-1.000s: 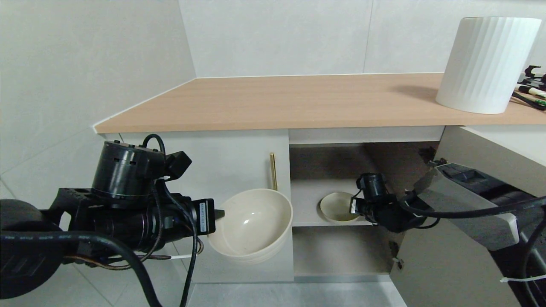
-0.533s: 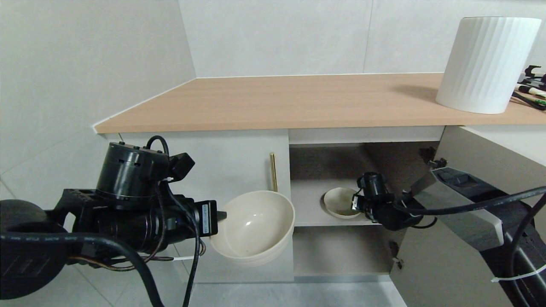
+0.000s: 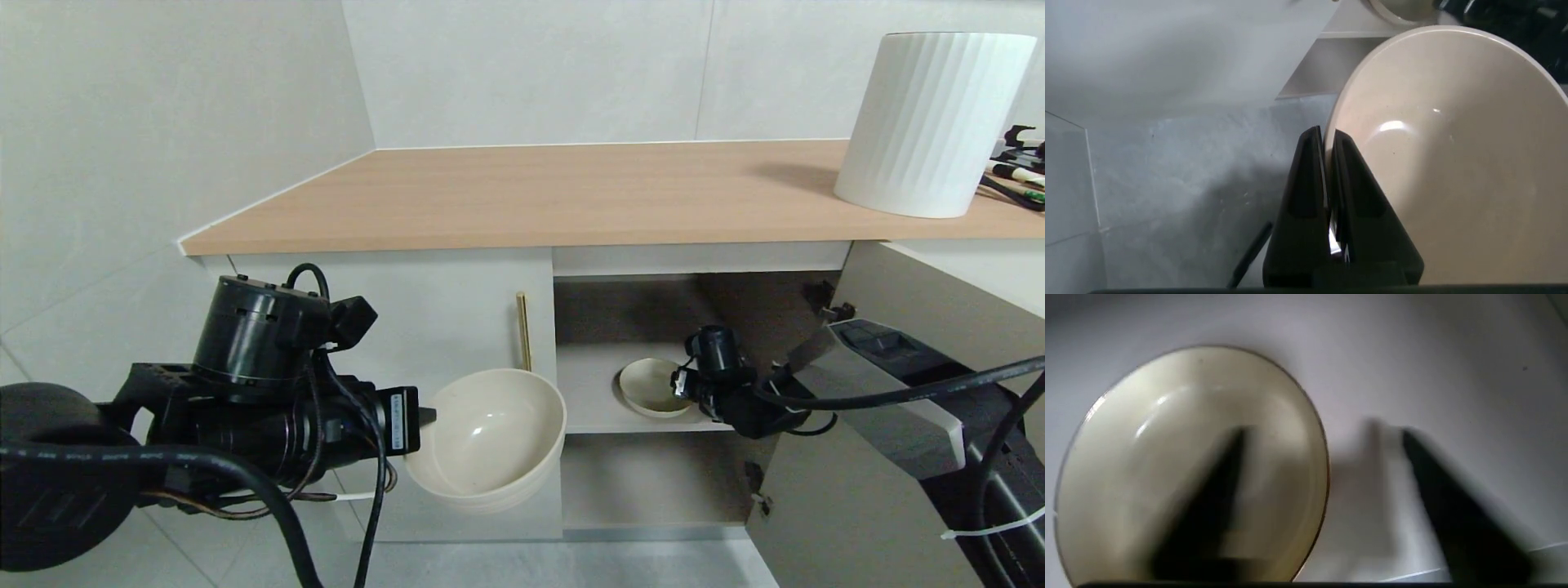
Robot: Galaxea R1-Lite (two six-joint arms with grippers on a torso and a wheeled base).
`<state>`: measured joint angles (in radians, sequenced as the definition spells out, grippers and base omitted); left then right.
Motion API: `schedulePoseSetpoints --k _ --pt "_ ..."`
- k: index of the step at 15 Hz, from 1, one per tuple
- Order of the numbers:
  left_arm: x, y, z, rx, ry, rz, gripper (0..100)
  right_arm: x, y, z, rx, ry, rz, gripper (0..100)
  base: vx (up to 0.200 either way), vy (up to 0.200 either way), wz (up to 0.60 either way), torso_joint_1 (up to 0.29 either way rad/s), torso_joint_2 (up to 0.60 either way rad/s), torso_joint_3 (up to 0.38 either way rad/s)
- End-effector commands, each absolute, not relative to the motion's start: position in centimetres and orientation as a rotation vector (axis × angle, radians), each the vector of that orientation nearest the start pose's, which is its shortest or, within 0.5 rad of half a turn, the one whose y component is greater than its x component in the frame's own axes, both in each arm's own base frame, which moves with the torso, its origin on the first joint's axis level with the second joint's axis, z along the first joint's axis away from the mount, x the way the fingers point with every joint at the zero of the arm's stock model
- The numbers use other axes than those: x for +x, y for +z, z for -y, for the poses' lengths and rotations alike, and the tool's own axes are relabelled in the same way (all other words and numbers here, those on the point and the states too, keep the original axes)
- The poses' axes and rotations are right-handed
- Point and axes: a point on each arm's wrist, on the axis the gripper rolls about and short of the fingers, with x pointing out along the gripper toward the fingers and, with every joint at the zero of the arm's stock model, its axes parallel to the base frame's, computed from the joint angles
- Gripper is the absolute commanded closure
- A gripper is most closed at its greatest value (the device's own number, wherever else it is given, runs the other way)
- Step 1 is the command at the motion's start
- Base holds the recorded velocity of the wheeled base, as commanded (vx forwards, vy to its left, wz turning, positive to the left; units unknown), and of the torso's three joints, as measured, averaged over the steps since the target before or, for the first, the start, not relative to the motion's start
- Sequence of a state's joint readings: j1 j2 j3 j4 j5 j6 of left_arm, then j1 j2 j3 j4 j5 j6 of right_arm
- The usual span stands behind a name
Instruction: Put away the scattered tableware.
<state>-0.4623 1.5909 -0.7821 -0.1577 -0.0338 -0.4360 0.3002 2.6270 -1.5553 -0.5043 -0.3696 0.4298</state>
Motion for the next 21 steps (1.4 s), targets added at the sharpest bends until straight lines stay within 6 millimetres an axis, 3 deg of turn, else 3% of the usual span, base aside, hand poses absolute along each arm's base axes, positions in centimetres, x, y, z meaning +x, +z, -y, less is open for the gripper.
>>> schedulePoseSetpoints --k 1,2,3,4,5,6,7,11,13,15,17,21 --pt "23.7 16.0 12.1 -0.267 -0.333 -0.747 100 47.4 -0.4 -13.8 0.248 -0.183 -0.480 0 0.000 0.000 0.00 0.000 0.00 0.000" --pt "23.9 15.7 12.5 -0.262 -0.339 -0.750 100 46.7 1.4 -13.6 0.261 -0.190 -0.464 0 0.000 0.000 0.00 0.000 0.00 0.000" --pt "24.3 15.3 13.1 -0.259 -0.352 -0.735 100 44.6 4.1 -13.3 0.264 -0.173 -0.469 0 0.000 0.000 0.00 0.000 0.00 0.000" --pt "24.5 15.1 13.5 -0.255 -0.361 -0.732 100 43.4 5.3 -13.3 0.265 -0.149 -0.475 0 0.000 0.000 0.00 0.000 0.00 0.000" --pt "24.8 13.9 14.8 -0.229 -0.373 -0.744 100 40.5 8.5 -13.9 0.281 -0.033 -0.486 0 0.000 0.000 0.00 0.000 0.00 0.000" --pt "24.8 13.6 15.1 -0.218 -0.371 -0.747 100 39.9 9.2 -14.0 0.286 -0.007 -0.490 0 0.000 0.000 0.00 0.000 0.00 0.000" --pt "25.2 11.8 17.0 -0.162 -0.349 -0.753 100 36.1 12.6 -15.0 0.287 0.127 -0.540 0 0.000 0.000 0.00 0.000 0.00 0.000" --pt "25.3 10.0 18.6 -0.082 -0.375 -0.720 100 29.3 17.4 -17.4 0.206 0.265 -0.659 0 0.000 0.000 0.00 0.000 0.00 0.000" --pt "24.9 9.9 19.1 -0.068 -0.391 -0.727 100 26.4 18.5 -18.8 0.168 0.345 -0.701 0 0.000 0.000 0.00 0.000 0.00 0.000" --pt "24.4 9.9 19.5 -0.060 -0.407 -0.730 100 24.3 18.1 -20.2 0.110 0.402 -0.768 0 0.000 0.000 0.00 0.000 0.00 0.000" --pt "24.3 10.0 19.6 -0.059 -0.412 -0.729 100 23.7 17.2 -21.1 0.072 0.419 -0.817 0 0.000 0.000 0.00 0.000 0.00 0.000" --pt "24.1 10.1 19.7 -0.059 -0.418 -0.725 100 24.8 13.6 -22.6 0.017 0.399 -0.907 0 0.000 0.000 0.00 0.000 0.00 0.000"
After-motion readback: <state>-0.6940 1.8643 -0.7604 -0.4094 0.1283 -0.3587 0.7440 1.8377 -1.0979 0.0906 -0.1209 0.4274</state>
